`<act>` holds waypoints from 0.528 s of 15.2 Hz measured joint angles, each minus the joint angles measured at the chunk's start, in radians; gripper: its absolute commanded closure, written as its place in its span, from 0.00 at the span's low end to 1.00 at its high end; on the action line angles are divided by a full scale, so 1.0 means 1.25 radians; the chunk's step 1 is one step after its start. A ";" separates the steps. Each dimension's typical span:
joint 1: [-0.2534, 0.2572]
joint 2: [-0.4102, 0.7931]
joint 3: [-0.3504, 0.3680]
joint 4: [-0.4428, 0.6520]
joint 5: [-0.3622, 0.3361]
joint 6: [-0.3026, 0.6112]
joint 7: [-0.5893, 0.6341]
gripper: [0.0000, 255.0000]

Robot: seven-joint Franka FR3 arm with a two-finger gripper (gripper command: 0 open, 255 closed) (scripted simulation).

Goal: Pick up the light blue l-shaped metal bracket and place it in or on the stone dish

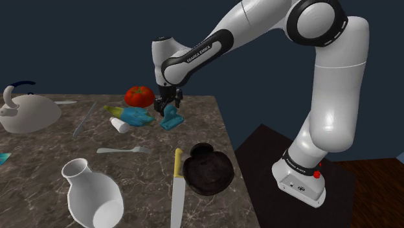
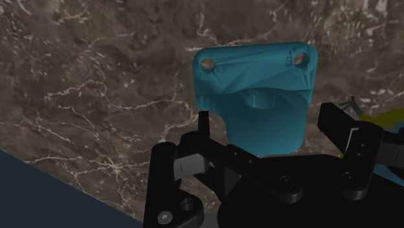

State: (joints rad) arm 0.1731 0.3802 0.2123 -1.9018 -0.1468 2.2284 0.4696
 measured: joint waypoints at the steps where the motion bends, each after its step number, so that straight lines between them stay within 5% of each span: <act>1: 0.000 0.000 0.000 0.000 0.000 0.000 0.000 1.00; 8: 0.000 -0.001 0.000 0.003 0.000 -0.001 0.000 1.00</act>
State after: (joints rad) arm 0.1731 0.3792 0.2120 -1.8980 -0.1473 2.2268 0.4700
